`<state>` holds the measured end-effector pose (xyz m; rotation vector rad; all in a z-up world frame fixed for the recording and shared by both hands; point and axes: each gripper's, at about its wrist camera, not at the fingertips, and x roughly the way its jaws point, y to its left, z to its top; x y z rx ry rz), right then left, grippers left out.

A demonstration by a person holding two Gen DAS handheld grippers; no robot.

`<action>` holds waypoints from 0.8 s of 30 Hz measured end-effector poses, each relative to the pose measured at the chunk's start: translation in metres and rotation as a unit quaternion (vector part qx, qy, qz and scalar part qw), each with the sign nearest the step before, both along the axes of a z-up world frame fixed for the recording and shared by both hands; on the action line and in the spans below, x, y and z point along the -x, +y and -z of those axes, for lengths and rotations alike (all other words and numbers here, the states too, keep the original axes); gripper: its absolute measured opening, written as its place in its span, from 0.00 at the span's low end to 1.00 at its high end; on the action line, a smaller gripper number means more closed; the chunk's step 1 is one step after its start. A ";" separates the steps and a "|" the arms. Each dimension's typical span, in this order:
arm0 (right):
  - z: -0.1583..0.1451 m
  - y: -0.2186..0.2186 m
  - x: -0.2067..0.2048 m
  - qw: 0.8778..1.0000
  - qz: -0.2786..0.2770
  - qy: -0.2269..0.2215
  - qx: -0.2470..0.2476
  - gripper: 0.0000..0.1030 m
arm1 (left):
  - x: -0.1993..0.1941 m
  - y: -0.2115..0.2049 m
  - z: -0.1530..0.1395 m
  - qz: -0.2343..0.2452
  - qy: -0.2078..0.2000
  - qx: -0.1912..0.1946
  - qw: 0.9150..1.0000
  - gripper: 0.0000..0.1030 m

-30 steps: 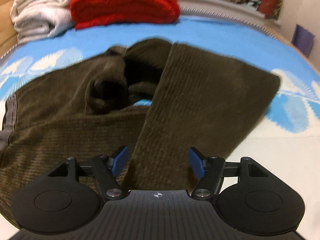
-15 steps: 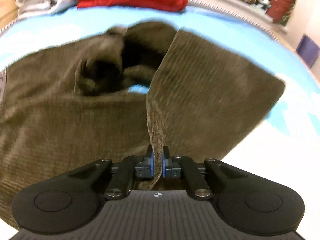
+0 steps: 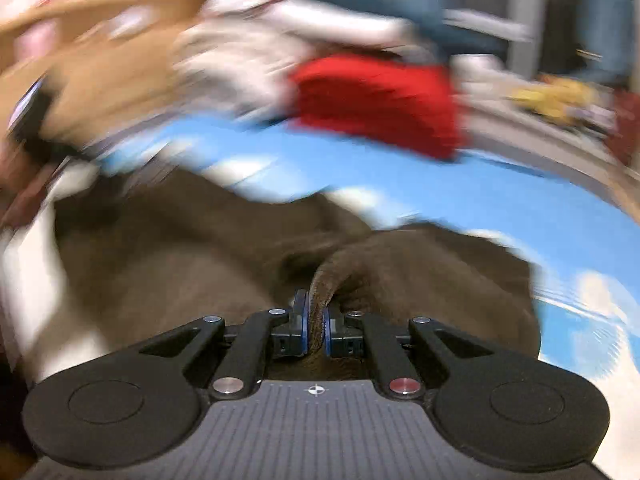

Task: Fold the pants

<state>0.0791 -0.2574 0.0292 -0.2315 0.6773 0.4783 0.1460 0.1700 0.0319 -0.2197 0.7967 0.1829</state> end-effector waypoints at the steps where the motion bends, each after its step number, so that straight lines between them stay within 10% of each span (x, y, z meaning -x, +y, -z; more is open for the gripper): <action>1: 0.008 0.010 0.006 0.999 -0.035 0.019 0.025 0.07 | -0.001 0.009 0.007 -0.013 0.031 0.000 0.999 0.15; 3: 0.030 0.025 0.009 0.992 -0.077 0.066 0.078 0.12 | -0.008 0.022 0.030 -0.032 0.111 -0.002 0.993 0.16; 6: 0.041 0.026 0.003 0.985 -0.092 0.101 0.105 0.18 | -0.003 0.034 0.032 -0.068 0.114 -0.011 0.991 0.21; 12: 0.012 -0.015 -0.058 0.995 0.060 0.082 -0.006 0.51 | -0.014 0.005 0.025 -0.019 0.103 -0.035 0.994 0.43; 17: 0.032 -0.029 -0.116 0.975 0.195 0.095 -0.053 0.51 | -0.022 -0.019 0.032 0.015 0.113 -0.020 0.993 0.44; 24: 0.075 -0.013 -0.175 0.957 0.244 0.136 -0.077 0.58 | -0.030 -0.037 0.038 0.046 0.121 -0.021 0.991 0.50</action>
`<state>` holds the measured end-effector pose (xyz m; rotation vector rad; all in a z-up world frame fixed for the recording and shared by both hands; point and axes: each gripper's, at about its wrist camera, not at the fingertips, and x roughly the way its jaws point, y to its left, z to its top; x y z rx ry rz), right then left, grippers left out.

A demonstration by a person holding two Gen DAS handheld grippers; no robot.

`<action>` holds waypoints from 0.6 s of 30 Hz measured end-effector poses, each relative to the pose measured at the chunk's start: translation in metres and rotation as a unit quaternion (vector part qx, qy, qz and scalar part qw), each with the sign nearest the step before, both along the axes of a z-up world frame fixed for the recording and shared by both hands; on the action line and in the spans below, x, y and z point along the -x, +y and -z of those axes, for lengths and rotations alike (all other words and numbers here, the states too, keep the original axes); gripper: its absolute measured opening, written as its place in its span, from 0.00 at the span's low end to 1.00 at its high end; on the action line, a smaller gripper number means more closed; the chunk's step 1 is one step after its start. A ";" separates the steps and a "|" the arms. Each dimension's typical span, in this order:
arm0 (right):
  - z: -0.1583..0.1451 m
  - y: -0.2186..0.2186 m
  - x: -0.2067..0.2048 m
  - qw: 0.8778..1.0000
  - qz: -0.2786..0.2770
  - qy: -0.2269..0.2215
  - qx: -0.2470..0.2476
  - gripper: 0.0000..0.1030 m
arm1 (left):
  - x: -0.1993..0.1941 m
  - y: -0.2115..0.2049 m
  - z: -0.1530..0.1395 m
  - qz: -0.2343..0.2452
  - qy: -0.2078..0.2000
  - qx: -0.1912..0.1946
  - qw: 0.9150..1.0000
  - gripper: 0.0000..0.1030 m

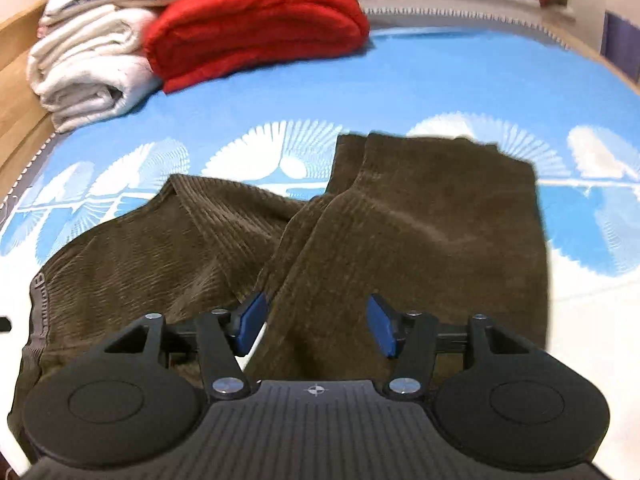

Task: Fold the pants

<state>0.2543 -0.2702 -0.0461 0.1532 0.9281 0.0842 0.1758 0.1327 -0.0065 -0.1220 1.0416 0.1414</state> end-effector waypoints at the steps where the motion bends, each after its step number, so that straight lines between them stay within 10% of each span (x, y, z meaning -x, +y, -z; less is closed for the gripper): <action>1: 0.007 0.006 -0.006 1.000 -0.002 0.008 0.002 0.59 | -0.001 0.000 0.001 0.003 0.000 0.000 1.000 0.50; 11: 0.043 0.030 -0.037 0.995 -0.038 0.046 0.078 0.53 | -0.008 0.007 -0.001 0.006 0.006 -0.003 1.000 0.51; 14: 0.040 0.019 -0.035 0.996 -0.032 0.049 0.063 0.20 | -0.006 0.010 -0.003 -0.001 0.006 -0.003 1.000 0.51; 18: 0.023 0.000 -0.023 0.997 -0.038 0.034 0.051 0.15 | -0.001 0.008 -0.006 0.003 0.005 -0.003 1.000 0.51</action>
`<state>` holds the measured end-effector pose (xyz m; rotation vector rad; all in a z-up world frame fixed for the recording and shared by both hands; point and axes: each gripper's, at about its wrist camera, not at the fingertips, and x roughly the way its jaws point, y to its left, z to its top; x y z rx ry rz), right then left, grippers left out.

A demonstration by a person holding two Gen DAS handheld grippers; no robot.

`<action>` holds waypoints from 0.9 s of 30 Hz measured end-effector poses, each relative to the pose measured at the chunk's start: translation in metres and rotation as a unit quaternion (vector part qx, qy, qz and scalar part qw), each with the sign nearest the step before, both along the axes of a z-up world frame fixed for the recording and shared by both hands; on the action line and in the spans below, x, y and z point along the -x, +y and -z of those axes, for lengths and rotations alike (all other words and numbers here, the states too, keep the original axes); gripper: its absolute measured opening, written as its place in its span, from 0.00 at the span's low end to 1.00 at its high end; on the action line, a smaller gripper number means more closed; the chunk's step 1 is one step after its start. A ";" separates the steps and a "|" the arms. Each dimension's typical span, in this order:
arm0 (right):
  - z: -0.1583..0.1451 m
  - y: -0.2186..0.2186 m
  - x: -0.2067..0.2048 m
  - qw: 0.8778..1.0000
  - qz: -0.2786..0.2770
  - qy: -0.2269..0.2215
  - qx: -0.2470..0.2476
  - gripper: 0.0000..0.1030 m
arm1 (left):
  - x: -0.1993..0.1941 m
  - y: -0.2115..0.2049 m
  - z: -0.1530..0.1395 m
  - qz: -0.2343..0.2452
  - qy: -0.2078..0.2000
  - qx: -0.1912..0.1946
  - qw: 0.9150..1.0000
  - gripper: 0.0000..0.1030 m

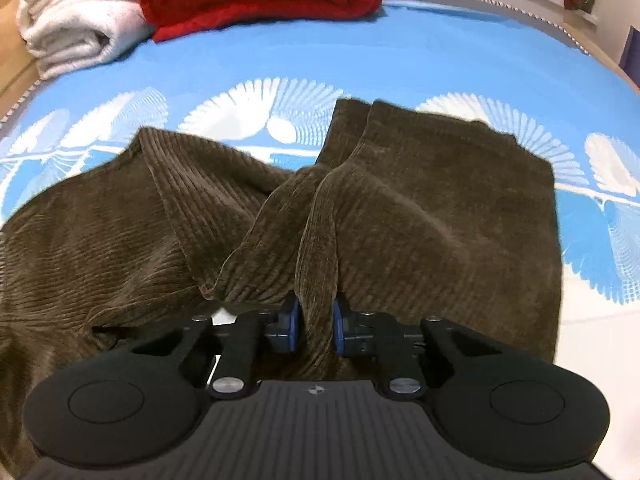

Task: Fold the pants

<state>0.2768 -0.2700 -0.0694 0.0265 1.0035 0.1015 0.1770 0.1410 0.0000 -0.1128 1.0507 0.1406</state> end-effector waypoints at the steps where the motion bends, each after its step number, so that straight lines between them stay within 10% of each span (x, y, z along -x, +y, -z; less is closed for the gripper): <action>1: -0.007 -0.008 0.006 1.000 -0.003 -0.007 -0.005 0.14 | 0.002 -0.001 -0.001 0.001 -0.001 -0.001 1.000 0.51; 8: -0.045 -0.104 0.059 0.999 -0.003 -0.011 -0.044 0.10 | 0.012 -0.012 -0.005 0.005 -0.002 -0.005 1.000 0.51; 15: 0.010 -0.153 0.129 0.987 -0.074 0.140 0.025 0.08 | 0.012 -0.034 -0.002 0.027 0.000 -0.023 0.999 0.51; 19: -0.010 -0.169 0.133 0.994 -0.055 0.092 0.001 0.09 | 0.009 -0.045 0.000 0.031 0.001 -0.023 0.999 0.59; 24: -0.057 -0.191 0.118 0.995 0.054 -0.033 -0.076 0.68 | 0.003 -0.062 0.004 0.049 0.004 -0.033 0.998 0.62; 27: -0.058 -0.179 0.097 0.995 0.055 -0.052 -0.058 0.66 | 0.000 -0.066 0.006 0.051 0.005 -0.033 0.998 0.62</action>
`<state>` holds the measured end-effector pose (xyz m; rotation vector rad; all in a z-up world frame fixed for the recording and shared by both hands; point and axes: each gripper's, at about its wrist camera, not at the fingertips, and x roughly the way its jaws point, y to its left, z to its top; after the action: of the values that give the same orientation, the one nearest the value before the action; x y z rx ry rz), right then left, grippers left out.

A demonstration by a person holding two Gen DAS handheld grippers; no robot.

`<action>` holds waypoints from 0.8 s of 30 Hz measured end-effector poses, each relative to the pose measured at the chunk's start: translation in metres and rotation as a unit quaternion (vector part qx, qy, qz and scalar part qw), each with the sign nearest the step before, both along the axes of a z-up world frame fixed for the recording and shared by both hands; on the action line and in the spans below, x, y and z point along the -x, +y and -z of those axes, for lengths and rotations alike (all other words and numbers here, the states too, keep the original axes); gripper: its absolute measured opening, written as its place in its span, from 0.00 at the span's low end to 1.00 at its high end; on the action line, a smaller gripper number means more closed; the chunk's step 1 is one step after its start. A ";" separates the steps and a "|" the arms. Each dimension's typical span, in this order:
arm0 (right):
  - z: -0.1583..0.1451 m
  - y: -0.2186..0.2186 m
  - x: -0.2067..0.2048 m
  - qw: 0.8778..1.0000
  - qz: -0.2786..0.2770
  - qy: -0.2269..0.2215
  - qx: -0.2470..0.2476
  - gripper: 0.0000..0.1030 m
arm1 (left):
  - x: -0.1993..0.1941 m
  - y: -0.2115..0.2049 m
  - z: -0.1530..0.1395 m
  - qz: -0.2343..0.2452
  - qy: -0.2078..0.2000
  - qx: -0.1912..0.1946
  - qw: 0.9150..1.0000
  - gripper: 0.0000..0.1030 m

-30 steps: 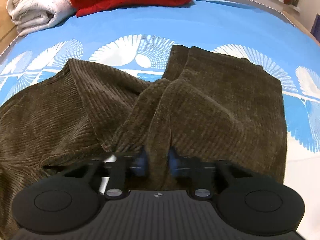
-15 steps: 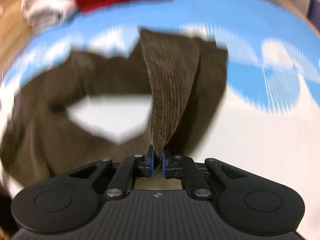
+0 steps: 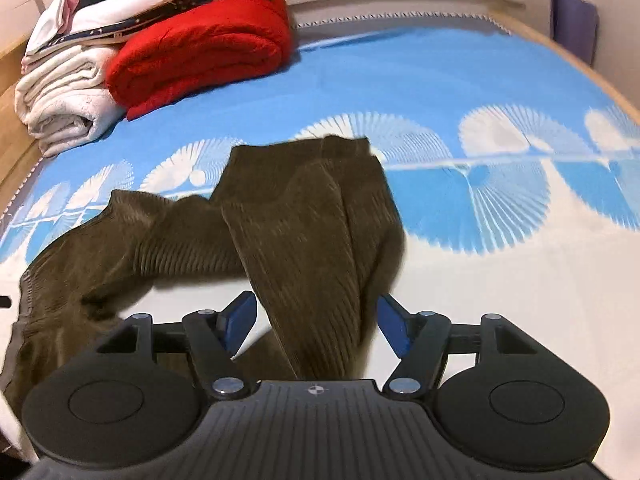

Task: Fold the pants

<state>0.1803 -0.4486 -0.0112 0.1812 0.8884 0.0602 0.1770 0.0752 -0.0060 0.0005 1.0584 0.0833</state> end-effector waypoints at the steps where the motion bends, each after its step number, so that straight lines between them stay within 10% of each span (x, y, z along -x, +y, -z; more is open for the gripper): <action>1: 0.003 0.009 -0.009 1.000 -0.005 -0.002 0.013 0.66 | 0.000 -0.001 0.000 0.001 0.000 0.001 1.000 0.62; 16: 0.093 0.139 -0.095 0.954 -0.131 0.048 0.265 0.59 | -0.009 0.013 0.002 -0.001 0.005 0.008 1.000 0.63; 17: 0.093 0.135 -0.096 0.955 -0.127 0.048 0.265 0.53 | -0.009 0.015 0.002 -0.003 0.005 0.009 1.000 0.63; 19: 0.089 0.123 -0.097 0.962 -0.103 0.045 0.248 0.12 | -0.009 0.018 0.001 -0.004 0.004 0.009 1.000 0.63; 24: 0.038 0.052 -0.075 0.991 0.004 -0.010 0.137 0.07 | -0.006 0.016 -0.005 -0.003 -0.002 0.012 1.000 0.63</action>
<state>0.2552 -0.3968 -0.0494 -0.0721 0.8662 -0.0681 0.1828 0.0916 -0.0014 -0.0247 1.0544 0.0764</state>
